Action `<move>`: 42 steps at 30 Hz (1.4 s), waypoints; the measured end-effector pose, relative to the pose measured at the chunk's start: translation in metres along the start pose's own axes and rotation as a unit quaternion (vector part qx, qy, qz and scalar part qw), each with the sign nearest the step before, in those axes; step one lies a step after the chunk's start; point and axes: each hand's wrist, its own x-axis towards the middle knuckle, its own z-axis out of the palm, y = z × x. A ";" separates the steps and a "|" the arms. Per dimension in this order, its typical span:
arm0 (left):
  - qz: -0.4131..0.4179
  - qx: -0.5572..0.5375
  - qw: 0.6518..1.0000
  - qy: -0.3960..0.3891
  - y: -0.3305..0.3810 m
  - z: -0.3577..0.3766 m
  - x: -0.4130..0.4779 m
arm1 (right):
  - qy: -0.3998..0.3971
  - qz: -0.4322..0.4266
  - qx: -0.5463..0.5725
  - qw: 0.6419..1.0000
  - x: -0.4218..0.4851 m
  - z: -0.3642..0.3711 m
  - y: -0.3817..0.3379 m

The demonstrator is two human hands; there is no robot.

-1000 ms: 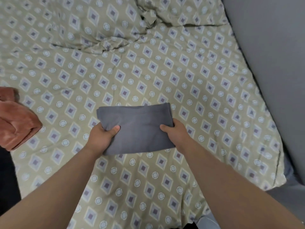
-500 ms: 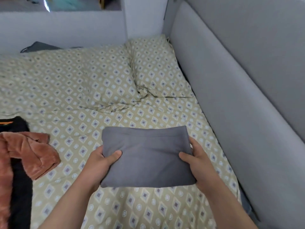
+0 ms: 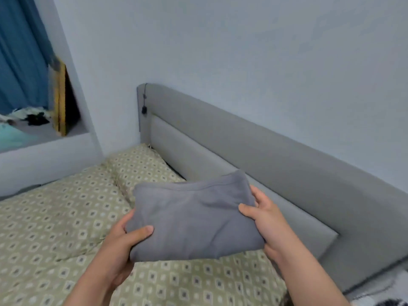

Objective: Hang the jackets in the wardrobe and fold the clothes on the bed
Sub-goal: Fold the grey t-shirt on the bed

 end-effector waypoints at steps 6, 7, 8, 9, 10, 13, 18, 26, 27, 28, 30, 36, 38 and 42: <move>0.031 0.012 0.995 -0.096 0.034 0.089 -0.024 | 0.151 -0.109 -0.036 0.982 -0.113 -0.046 -0.057; 0.032 0.015 0.992 -0.118 0.036 0.109 -0.030 | 0.188 -0.125 -0.053 0.973 -0.134 -0.057 -0.065; 0.034 0.018 0.989 -0.141 0.036 0.129 -0.037 | 0.223 -0.138 -0.073 0.962 -0.156 -0.067 -0.072; 0.037 0.021 0.986 -0.161 0.036 0.149 -0.044 | 0.257 -0.151 -0.090 0.950 -0.178 -0.078 -0.078; 0.039 0.021 0.983 -0.178 0.035 0.169 -0.053 | 0.291 -0.163 -0.104 0.937 -0.200 -0.089 -0.084; 0.029 0.011 0.974 -0.226 0.027 0.229 -0.080 | 0.391 -0.199 -0.139 0.888 -0.269 -0.123 -0.100; -0.021 -0.032 0.939 -0.343 0.002 0.332 -0.154 | 0.502 -0.236 -0.121 0.823 -0.404 -0.173 -0.116; -0.110 -0.062 0.862 -0.491 -0.049 0.452 -0.333 | 0.621 -0.260 -0.137 0.727 -0.635 -0.205 -0.120; -0.121 -0.062 0.849 -0.511 -0.055 0.463 -0.356 | 0.633 -0.264 -0.140 0.714 -0.663 -0.206 -0.120; -0.132 -0.062 0.837 -0.527 -0.061 0.473 -0.378 | 0.644 -0.266 -0.145 0.702 -0.689 -0.206 -0.119; -0.144 -0.063 0.817 -0.556 -0.071 0.491 -0.420 | 0.669 -0.269 -0.153 0.676 -0.738 -0.205 -0.115; -0.182 -0.072 0.746 -0.637 -0.098 0.534 -0.546 | 0.751 -0.267 -0.172 0.579 -0.870 -0.189 -0.106; -0.212 -0.076 0.717 -0.660 -0.105 0.549 -0.583 | 0.774 -0.263 -0.172 0.550 -0.904 -0.182 -0.106; -0.291 -0.072 0.652 -0.696 -0.114 0.586 -0.646 | 0.814 -0.249 -0.163 0.499 -0.957 -0.177 -0.107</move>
